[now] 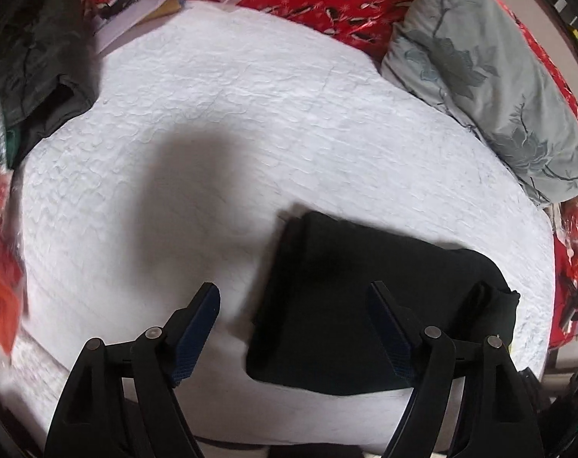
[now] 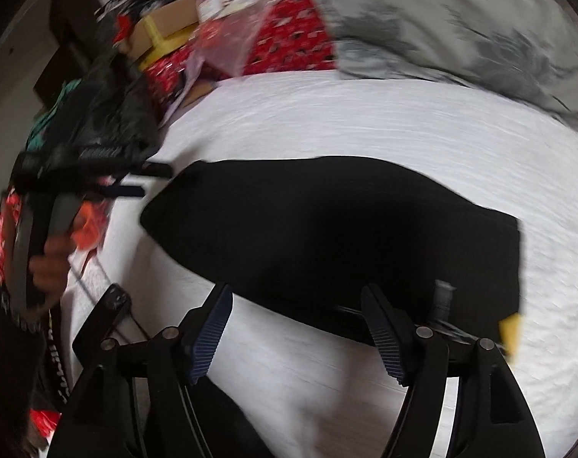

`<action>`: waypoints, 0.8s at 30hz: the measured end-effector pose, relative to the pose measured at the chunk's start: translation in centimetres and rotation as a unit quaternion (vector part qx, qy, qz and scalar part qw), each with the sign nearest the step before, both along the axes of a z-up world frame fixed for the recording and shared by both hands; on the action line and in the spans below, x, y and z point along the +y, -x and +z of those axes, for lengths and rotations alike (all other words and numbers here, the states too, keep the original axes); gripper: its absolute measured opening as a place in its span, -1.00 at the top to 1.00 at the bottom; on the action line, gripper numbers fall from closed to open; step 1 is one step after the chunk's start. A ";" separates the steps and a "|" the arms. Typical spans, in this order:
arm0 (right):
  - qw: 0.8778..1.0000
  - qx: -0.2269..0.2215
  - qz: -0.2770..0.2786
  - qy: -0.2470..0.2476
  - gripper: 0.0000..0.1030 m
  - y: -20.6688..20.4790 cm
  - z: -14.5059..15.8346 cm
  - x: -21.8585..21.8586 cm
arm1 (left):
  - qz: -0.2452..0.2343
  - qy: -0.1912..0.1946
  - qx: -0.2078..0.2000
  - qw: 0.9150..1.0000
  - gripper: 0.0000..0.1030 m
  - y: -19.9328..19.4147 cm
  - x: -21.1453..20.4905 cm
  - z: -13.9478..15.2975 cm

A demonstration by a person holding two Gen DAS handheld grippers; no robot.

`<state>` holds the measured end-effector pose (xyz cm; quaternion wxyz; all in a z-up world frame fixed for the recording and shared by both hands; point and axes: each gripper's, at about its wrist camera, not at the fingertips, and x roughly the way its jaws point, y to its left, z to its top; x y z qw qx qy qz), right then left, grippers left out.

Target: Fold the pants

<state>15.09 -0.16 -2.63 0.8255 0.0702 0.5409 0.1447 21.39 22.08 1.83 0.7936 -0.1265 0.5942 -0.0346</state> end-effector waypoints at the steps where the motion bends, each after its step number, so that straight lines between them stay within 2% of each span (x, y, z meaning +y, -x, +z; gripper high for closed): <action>1: 1.000 -0.002 0.010 0.004 -0.41 -0.2 -0.1 1.1 | -0.006 0.003 0.010 1.000 -0.53 -0.6 0.4 -0.3; 4: 0.999 -0.007 0.048 0.016 -0.43 -1.1 -0.7 5.1 | -0.018 0.009 0.032 0.999 -0.53 -2.1 0.9 -1.6; 7: 0.997 -0.008 0.075 0.022 -0.43 -2.1 -1.6 8.6 | -0.026 0.034 0.056 0.997 -0.53 -3.7 1.5 -3.1; 12: 0.993 -0.014 0.108 0.032 -0.43 -2.8 -3.1 13.6 | -0.037 0.058 0.074 0.995 -0.53 -5.6 2.0 -4.8; 18: 0.992 -0.031 0.106 0.065 -0.51 -3.1 -4.7 16.8 | -0.082 0.036 0.095 0.991 -0.54 -7.7 0.8 -6.3; 24: 0.983 -0.080 0.120 0.117 -0.56 -3.1 -5.6 18.9 | -0.124 0.035 0.097 0.987 -0.63 -8.8 -0.9 -7.0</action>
